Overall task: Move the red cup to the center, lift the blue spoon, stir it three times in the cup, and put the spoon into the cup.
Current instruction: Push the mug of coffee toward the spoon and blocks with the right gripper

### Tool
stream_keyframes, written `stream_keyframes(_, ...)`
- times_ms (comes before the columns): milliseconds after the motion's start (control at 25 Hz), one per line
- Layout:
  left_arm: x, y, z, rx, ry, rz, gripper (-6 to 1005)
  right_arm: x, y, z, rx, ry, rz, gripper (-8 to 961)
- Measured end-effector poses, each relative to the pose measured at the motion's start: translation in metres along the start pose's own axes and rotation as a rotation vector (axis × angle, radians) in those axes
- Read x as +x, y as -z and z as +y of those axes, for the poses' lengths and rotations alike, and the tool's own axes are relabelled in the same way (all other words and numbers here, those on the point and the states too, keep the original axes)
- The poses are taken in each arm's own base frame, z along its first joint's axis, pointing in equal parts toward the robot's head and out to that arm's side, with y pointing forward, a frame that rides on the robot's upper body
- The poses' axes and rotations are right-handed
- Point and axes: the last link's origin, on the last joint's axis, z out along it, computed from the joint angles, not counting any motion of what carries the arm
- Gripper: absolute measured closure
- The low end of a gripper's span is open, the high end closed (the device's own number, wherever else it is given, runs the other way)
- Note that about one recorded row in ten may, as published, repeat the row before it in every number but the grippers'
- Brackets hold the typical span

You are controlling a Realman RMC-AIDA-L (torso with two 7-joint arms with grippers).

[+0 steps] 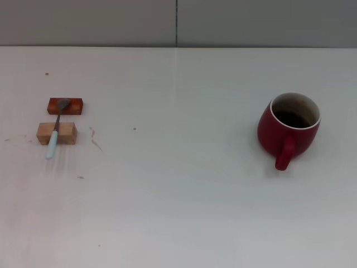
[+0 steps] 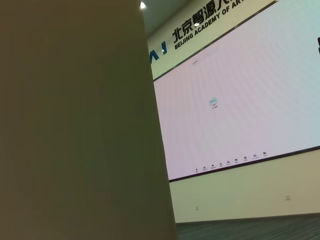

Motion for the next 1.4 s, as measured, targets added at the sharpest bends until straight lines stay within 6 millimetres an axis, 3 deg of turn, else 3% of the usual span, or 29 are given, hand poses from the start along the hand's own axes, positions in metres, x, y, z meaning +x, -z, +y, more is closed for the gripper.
stream_keyframes(280, -0.001, 0.000, 0.000, 0.000, 0.002, -0.002, 323, 0.000, 0.000, -0.002, 0.002, 0.011, -0.002, 382)
stream_keyframes(480, -0.001, 0.001, 0.001, 0.000, 0.003, -0.003, 323, -0.002, -0.002, -0.006, -0.008, 0.071, -0.009, 627)
stream_keyframes(720, -0.001, 0.000, 0.001, -0.001, 0.004, -0.003, 323, -0.001, -0.002, 0.010, -0.045, 0.402, -0.014, 841)
stream_keyframes(1160, 0.000, -0.002, 0.003, -0.007, 0.005, 0.005, 323, -0.002, 0.017, 0.058, -0.299, 1.005, -0.201, 879)
stream_keyframes(1400, 0.001, -0.003, 0.003, -0.007, 0.002, 0.007, 323, 0.008, 0.029, 0.073, -0.434, 1.164, -0.242, 880)
